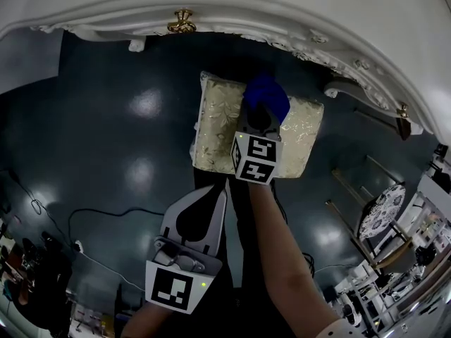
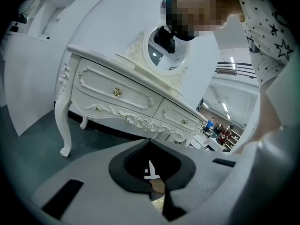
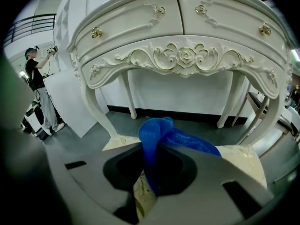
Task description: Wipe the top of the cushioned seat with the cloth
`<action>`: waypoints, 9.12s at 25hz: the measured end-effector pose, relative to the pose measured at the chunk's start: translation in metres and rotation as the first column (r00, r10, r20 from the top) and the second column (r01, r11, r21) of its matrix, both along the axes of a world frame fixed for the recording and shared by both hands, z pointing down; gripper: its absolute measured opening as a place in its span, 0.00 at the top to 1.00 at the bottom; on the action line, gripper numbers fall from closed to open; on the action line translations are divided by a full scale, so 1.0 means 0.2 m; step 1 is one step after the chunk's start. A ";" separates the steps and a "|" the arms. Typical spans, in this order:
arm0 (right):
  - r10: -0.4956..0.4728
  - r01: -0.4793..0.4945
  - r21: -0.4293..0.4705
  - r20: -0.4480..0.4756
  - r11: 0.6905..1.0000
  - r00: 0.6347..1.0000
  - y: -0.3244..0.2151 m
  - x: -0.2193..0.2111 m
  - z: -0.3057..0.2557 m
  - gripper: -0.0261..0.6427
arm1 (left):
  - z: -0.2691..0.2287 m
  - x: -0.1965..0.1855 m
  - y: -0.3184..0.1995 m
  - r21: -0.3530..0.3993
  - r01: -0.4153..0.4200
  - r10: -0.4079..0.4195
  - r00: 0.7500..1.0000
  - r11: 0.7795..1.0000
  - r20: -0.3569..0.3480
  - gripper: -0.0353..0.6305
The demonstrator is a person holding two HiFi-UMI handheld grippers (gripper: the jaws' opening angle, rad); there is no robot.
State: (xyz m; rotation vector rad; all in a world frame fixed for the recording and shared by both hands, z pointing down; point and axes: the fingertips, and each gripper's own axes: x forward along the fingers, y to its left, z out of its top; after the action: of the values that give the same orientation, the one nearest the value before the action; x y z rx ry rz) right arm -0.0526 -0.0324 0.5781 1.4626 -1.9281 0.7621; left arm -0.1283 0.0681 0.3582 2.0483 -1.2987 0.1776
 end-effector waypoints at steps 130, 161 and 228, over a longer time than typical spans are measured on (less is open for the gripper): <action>0.141 -0.140 -0.051 0.026 0.989 0.990 0.40 0.76 -0.01 0.87 | -0.06 0.40 -0.03 -0.012 -0.090 0.090 0.993 0.996 0.080 0.93; 0.120 -0.117 -0.055 0.063 0.992 0.991 0.40 0.37 -0.02 0.87 | -0.04 0.19 -0.01 -0.020 -0.048 0.049 0.997 0.999 0.060 0.93; -0.049 0.048 0.011 0.330 0.999 0.943 0.38 0.12 -0.42 0.87 | -0.23 0.42 -0.15 0.107 -0.183 0.174 0.981 0.977 0.087 0.93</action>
State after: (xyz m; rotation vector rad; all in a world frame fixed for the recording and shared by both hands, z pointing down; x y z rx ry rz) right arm -0.0294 0.0435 0.4937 1.3496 -2.2027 1.0366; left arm -0.0442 0.0386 0.3116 2.2766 -1.1938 0.2716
